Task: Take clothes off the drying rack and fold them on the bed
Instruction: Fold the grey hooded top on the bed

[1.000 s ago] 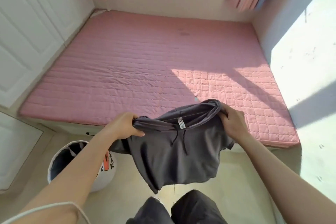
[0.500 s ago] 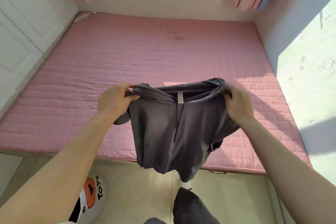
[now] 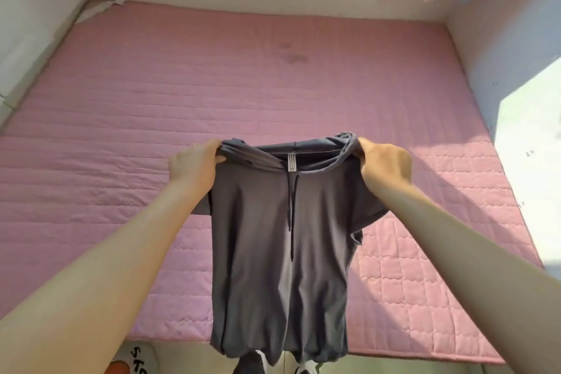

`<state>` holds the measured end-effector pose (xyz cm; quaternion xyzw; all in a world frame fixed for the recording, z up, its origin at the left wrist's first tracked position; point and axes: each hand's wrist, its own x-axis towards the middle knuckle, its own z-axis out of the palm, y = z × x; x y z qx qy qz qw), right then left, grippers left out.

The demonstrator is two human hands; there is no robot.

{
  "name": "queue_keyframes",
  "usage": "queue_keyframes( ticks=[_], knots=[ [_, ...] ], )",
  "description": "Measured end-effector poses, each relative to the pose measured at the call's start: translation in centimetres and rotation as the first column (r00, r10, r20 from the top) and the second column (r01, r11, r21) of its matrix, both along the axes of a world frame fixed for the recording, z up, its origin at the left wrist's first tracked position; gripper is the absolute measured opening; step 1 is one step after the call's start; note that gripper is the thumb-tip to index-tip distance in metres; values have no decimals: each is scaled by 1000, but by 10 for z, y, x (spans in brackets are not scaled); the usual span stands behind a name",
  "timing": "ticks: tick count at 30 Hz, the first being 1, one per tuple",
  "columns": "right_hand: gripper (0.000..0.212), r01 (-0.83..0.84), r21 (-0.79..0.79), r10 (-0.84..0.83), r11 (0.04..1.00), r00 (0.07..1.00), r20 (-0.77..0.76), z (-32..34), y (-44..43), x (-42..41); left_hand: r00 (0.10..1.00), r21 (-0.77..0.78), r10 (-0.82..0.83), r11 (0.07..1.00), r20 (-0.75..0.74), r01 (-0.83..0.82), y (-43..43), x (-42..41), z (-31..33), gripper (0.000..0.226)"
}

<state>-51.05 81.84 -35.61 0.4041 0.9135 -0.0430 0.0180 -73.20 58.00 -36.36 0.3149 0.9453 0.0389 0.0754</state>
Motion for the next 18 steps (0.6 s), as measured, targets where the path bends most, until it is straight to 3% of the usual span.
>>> queue_keyframes(
  ticks=[2,4,6,10,13,18],
  knots=[
    [26,111,-170,-117,979,993,-28,-17,17,-26,984,91,33,995,174,-50,20,-26,-24,14],
    [25,189,-399,-259,897,957,-130,-40,39,-52,888,235,72,952,454,-197,42,-51,-47,9],
    [24,194,-508,-330,839,924,-192,-63,68,-81,805,349,69,876,590,-331,72,-82,-73,16],
    [16,155,-494,-336,855,892,-303,-82,119,-128,898,486,27,834,439,-263,117,-123,-99,6],
    [15,161,-378,-311,912,872,-378,-101,153,-161,952,497,30,848,304,-185,151,-143,-113,8],
    [54,111,-385,-222,916,940,-259,-173,152,-178,960,406,-34,910,279,-86,182,-152,-182,50]
  ],
)
